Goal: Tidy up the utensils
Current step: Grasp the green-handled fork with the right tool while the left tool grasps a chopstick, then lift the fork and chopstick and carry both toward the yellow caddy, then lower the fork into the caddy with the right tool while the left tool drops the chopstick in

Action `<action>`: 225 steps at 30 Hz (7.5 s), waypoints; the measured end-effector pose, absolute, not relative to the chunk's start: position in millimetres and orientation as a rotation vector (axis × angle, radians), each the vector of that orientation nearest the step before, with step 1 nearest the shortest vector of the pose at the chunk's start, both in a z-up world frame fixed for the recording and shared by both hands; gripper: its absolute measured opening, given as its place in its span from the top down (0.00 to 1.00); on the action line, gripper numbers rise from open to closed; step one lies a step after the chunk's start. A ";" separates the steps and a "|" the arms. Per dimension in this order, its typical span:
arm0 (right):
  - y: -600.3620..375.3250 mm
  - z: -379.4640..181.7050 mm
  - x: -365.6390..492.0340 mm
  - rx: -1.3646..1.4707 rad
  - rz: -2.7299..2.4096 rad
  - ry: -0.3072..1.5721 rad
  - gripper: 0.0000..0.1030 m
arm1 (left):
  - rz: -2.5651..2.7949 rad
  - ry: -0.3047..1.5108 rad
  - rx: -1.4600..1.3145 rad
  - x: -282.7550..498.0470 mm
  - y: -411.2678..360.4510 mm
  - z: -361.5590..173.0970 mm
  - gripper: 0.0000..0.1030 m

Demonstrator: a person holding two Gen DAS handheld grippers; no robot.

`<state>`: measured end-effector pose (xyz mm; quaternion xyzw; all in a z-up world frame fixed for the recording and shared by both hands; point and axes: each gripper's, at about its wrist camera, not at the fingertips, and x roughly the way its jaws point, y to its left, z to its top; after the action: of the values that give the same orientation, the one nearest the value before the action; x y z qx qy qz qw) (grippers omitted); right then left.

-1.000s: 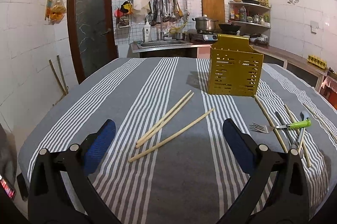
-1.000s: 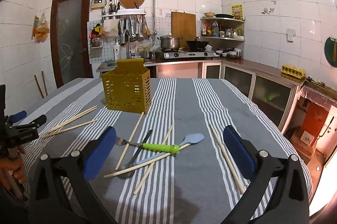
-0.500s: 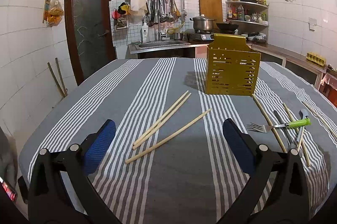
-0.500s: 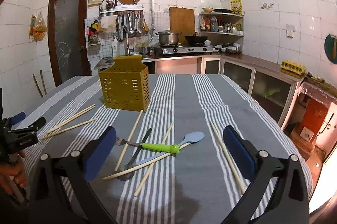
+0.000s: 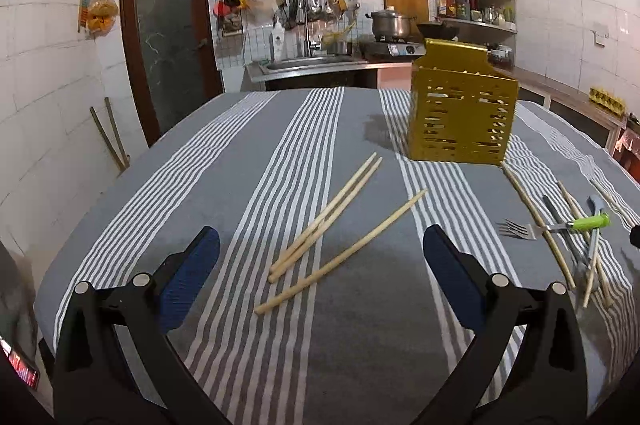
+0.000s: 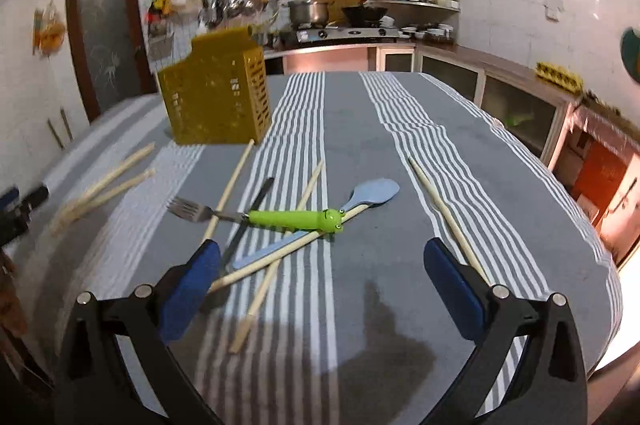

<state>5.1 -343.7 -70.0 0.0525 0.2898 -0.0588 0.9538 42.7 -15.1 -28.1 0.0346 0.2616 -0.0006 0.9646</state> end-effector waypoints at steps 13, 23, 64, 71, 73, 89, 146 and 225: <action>-347.1 -79.3 59.6 0.008 -0.005 0.653 0.07 | -0.020 0.536 0.027 76.9 1.0 -29.4 0.05; -331.3 -89.4 83.4 -0.085 0.039 0.742 0.10 | -0.039 0.642 -0.008 97.2 2.9 -48.2 0.05; -313.3 -97.4 123.5 -0.097 0.200 0.845 0.78 | -0.271 0.847 0.226 164.1 -66.3 -74.4 0.40; -310.0 -98.3 130.3 -0.110 0.208 0.853 0.78 | -0.307 0.914 0.237 182.0 -79.4 -87.9 0.56; -307.5 -98.6 133.6 -0.124 0.215 0.862 0.77 | -0.315 0.908 0.260 182.4 -83.6 -88.0 0.69; -317.8 -92.1 122.1 0.125 0.311 0.863 0.83 | -0.380 0.911 0.191 168.8 -82.7 -71.6 0.96; -338.4 25.3 118.1 0.125 0.238 0.596 0.83 | -0.453 0.566 0.024 198.0 -85.0 70.1 0.96; -313.2 15.4 223.3 0.215 0.227 0.252 0.82 | -0.510 0.164 -0.135 306.1 -115.5 135.9 0.96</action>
<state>223.3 -313.2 15.4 0.1067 0.1250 0.1125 0.9800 306.1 -115.5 135.9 -0.0665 0.0811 -0.2517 0.9621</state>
